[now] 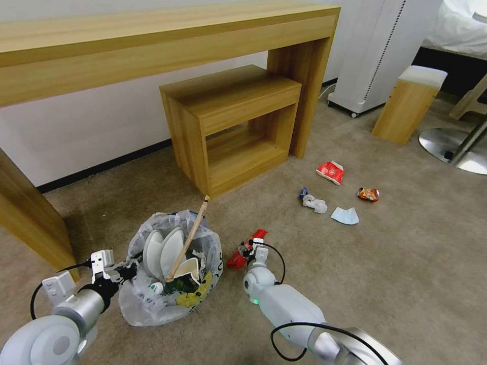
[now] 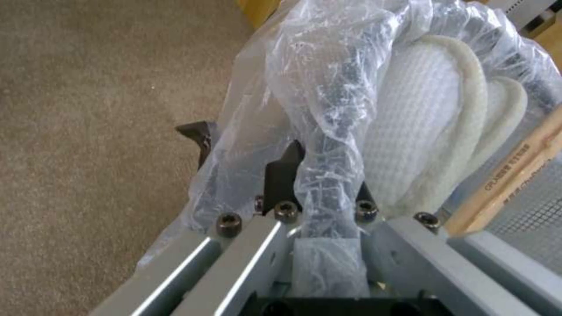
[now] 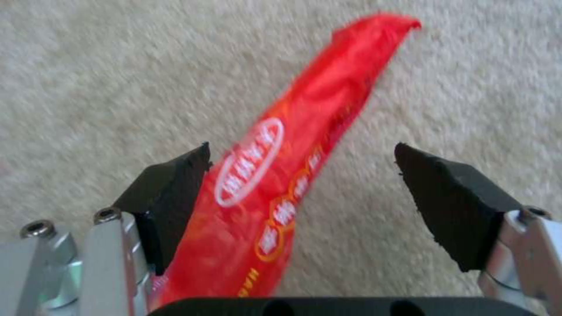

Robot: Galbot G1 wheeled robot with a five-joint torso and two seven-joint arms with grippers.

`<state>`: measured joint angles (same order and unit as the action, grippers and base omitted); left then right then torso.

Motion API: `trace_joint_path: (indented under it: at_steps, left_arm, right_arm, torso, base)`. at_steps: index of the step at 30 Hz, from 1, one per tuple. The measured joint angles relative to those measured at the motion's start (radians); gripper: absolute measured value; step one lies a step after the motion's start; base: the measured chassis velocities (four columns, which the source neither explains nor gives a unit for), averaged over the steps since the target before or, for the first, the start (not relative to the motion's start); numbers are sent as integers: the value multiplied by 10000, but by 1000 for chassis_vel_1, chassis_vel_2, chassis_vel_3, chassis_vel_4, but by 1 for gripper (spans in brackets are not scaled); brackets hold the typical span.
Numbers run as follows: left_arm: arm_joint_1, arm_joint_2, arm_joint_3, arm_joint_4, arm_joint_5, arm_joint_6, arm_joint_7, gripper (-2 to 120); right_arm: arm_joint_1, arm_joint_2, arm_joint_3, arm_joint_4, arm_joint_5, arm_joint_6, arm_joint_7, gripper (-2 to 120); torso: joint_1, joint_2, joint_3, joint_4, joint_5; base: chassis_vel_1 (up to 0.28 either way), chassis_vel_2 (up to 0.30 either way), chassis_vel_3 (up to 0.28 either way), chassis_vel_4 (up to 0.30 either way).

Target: Pick up the trash bin and place the garbage on the floor into it.

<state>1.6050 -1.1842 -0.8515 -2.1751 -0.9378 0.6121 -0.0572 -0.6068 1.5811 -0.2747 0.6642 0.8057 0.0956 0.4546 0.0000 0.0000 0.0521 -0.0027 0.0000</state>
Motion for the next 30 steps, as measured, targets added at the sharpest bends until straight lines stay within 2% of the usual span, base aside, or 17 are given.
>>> trace_joint_path:
  at_steps: [2, 5, 7, 9, 12, 13, 15, 16, 19, 21, 23, 24, 27, 30]
  left_arm:
    - [12, 8, 15, -16, -4, 0, 2, 1]
    - [26, 6, 47, -74, -16, 0, 6, 1]
    - [58, -7, 52, -145, -20, 0, 7, 1]
    - [71, -12, 53, -164, -19, 0, 8, 1]
    - [98, -30, 56, -232, -20, -6, 22, 1]
    - [98, -30, 56, -232, -20, -6, 22, 1]
    - [101, -52, 75, -236, -19, -17, 40, 1]
    - [101, -52, 75, -236, -19, -17, 40, 1]
    - [61, -103, 139, -168, 12, -66, 99, 1]
    - [54, -110, 149, -150, 15, -75, 104, 1]
    - [16, -137, 196, -82, 35, -94, 137, 1]
    - [16, -137, 196, -82, 35, -94, 137, 1]
    - [-22, -151, 206, -18, 37, -129, 168, 1]
    - [-47, -143, 206, 15, 37, -140, 173, 1]
  right_arm:
    - [19, 33, -4, -120, -1, -41, -21, 82]
    - [111, 177, 8, -432, -52, -122, -40, 76]
    - [174, 262, -3, -636, -112, -132, -118, 67]
    - [187, 269, -11, -678, -123, -132, -152, 65]
    - [215, 280, -21, -821, -224, -126, -307, 51]
    - [215, 280, -21, -821, -224, -126, -307, 51]
    - [220, 281, -40, -898, -337, -78, -367, 40]
    - [220, 281, -40, -898, -337, -78, -367, 40]
    - [209, 269, -90, -892, -442, -29, -389, 25]
    - [206, 260, -99, -887, -451, -28, -389, 22]
    - [184, 164, -157, -852, -482, 17, -481, 11]
    - [184, 164, -157, -852, -482, 17, -481, 11]
    - [102, 1, -254, -826, -505, 93, -666, 1]
    - [27, -140, -331, -741, -503, 190, -812, 0]
  torso:
    - [0, 0, 0, -1, 0]
    - [0, 1, 0, -1, 0]
    - [0, 0, 0, 1, 0]
    - [0, 0, 0, 1, 0]
    - [0, 0, 0, 0, 0]
    - [0, 0, 0, 0, 0]
    - [0, 0, 0, 0, 0]
    - [0, 0, 0, 0, 0]
    - [0, 1, 0, 0, 0]
    - [0, 1, 0, 0, 1]
    - [0, 0, 0, 0, 1]
    - [0, 0, 0, 0, 1]
    - [0, 1, -1, 0, 1]
    - [0, 1, -1, 2, 2]
  base:
    - [0, 0, 0, 0]
    - [0, 0, 0, 0]
    - [0, 0, 0, 0]
    - [0, 0, 0, 0]
    - [0, 0, 0, 0]
    - [0, 0, 0, 0]
    - [0, 0, 0, 0]
    - [0, 0, 0, 0]
    - [0, 0, 0, 0]
    - [0, 0, 0, 0]
    - [0, 0, 0, 0]
    - [0, 0, 0, 0]
    - [0, 0, 0, 0]
    - [0, 0, 0, 0]
